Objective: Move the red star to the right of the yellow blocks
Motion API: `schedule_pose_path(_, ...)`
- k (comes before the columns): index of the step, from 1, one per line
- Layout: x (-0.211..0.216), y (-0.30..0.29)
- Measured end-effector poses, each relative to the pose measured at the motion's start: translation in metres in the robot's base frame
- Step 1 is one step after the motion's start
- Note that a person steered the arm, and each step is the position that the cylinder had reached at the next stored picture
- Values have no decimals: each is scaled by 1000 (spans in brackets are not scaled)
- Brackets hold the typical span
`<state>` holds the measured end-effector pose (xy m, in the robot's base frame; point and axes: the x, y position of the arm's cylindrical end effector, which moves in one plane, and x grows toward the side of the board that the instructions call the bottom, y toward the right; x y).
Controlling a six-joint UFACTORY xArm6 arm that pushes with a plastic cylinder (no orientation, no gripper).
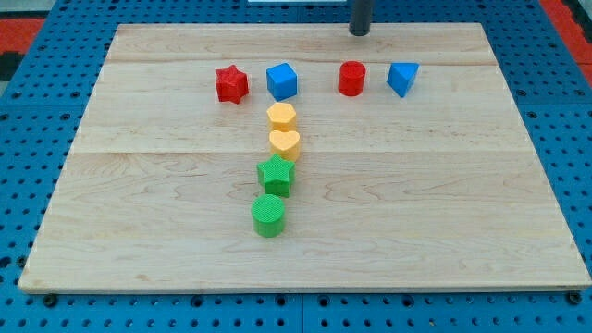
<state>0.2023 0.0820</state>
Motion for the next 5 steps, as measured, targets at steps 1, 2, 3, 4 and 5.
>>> schedule_pose_path(1,-1,-58)
schedule_pose_path(2,4,-132)
schedule_pose_path(3,67,-160)
schedule_pose_path(4,105,-145)
schedule_pose_path(5,107,-162)
